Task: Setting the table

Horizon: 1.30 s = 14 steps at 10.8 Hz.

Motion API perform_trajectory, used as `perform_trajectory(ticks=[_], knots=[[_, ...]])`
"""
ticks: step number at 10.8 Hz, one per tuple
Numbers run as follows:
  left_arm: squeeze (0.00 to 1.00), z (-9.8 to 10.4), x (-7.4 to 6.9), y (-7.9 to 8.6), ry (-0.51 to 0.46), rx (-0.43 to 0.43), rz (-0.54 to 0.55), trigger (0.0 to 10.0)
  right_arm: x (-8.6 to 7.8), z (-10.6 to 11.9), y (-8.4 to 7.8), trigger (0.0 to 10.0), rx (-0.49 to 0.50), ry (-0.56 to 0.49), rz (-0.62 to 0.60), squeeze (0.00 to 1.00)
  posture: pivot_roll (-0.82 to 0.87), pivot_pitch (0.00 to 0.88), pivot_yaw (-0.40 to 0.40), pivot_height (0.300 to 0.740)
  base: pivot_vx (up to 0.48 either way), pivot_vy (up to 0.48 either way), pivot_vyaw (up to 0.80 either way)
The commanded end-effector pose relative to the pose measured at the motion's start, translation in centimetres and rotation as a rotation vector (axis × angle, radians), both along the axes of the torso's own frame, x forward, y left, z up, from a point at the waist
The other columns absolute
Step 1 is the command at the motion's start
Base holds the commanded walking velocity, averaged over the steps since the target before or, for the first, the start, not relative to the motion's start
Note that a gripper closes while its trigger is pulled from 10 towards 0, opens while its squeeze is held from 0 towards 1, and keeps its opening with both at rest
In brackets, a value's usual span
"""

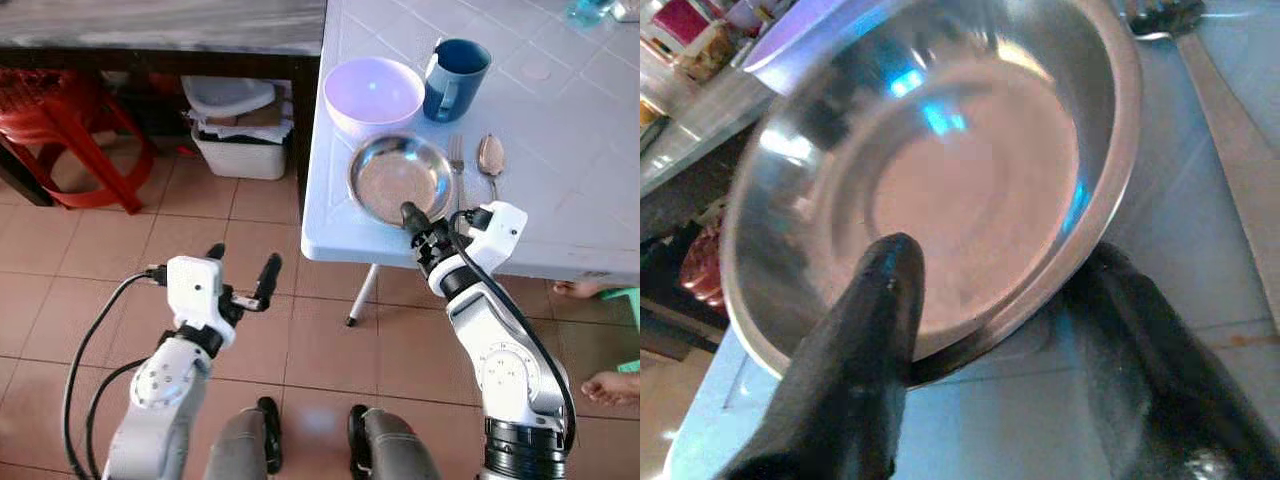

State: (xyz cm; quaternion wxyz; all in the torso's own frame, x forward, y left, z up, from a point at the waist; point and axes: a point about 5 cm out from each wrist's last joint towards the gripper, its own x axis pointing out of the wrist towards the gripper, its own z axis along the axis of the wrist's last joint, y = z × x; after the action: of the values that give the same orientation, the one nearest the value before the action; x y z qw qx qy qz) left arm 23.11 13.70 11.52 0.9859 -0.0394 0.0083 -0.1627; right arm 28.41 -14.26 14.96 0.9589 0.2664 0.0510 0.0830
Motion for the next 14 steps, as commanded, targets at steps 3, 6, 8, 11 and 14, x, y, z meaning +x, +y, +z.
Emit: perform_trajectory(ticks=[3, 6, 8, 11, 14], knots=[[0.0, 0.3, -0.1, 0.2, 0.009, 0.008, -0.024, 10.0, 0.2, -1.8, -0.8, 0.0, 0.024, 0.105, -0.045, 0.0, -0.01, 0.286, 0.025, 0.74, 0.0, 0.0, 0.0], [0.0, 0.6, -0.6, -0.3, -0.005, -0.008, -0.07, 10.0, 0.3, -2.0, -1.4, 0.0, 0.053, 0.111, -0.134, 0.0, 0.0, 0.264, 0.052, 0.74, 0.0, 0.0, 0.0], [0.0, 1.1, -0.5, -0.7, -0.027, -0.033, -0.117, 10.0, 0.1, -2.8, -2.0, 0.0, 0.068, 0.156, -0.2, 0.0, -0.01, 0.26, 0.056, 0.74, 0.0, 0.0, 0.0], [0.0, 1.1, -0.1, -1.1, -0.037, -0.045, -0.118, 10.0, 0.6, -2.9, -3.8, 0.0, 0.065, 0.176, -0.295, 0.0, -0.02, 0.24, 0.049, 0.74, 0.0, 0.0, 0.0], [0.0, 0.6, 0.9, -0.3, -0.021, -0.019, -0.025, 10.0, 0.4, -3.5, -3.8, 0.0, 0.09, 0.2, -0.306, 0.0, -0.03, 0.222, 0.036, 0.74, 0.0, 0.0, 0.0]])
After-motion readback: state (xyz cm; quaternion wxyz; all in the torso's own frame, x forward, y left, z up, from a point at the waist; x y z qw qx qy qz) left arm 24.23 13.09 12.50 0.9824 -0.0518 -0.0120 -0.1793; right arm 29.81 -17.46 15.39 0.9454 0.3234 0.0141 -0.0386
